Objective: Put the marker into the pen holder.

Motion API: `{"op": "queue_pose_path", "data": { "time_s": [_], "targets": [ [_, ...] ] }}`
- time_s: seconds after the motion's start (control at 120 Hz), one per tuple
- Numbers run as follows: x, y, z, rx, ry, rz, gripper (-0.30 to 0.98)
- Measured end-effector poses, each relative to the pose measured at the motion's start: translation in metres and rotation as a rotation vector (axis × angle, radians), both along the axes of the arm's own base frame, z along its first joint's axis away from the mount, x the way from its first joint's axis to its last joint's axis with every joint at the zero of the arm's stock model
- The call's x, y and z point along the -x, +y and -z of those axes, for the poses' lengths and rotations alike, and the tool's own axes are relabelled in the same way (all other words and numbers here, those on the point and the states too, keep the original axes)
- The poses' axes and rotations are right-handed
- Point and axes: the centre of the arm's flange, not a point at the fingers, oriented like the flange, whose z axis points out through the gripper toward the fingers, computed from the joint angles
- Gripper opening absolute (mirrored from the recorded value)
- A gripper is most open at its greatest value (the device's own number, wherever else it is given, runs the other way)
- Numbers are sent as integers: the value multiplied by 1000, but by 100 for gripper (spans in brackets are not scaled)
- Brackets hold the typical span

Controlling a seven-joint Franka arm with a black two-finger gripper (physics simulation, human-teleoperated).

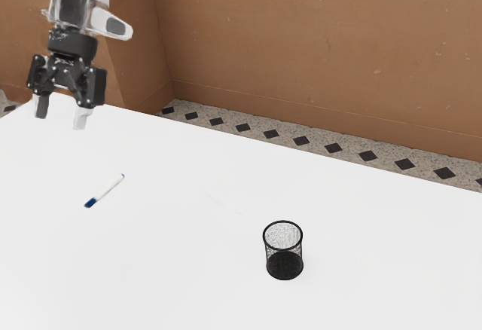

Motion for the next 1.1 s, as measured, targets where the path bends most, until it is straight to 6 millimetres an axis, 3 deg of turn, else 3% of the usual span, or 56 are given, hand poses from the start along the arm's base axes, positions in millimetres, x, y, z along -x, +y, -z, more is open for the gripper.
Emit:
{"op": "queue_pose_path", "data": {
  "time_s": [0.058,0.15,0.2,0.3,0.333,0.408,0.525,0.608,0.708,0.858,0.975,1.1],
  "targets": [
    [-24,-2,20,-5,-125,5,69],
    [-51,-9,24,-7,-299,16,69],
    [-62,-13,20,-3,-377,24,69],
    [-76,-18,-17,-45,-545,53,69],
    [-86,-20,-12,-62,-558,68,69],
    [-132,-16,54,-76,-505,95,68],
    [-176,76,148,-96,-443,0,68],
    [-188,118,193,-94,-424,-35,69],
    [-193,151,232,-86,-404,-56,69],
    [-195,187,292,-77,-357,-41,69],
    [-172,213,333,-85,-301,-27,69],
    [-154,227,356,-77,-287,5,69]
  ]
}}
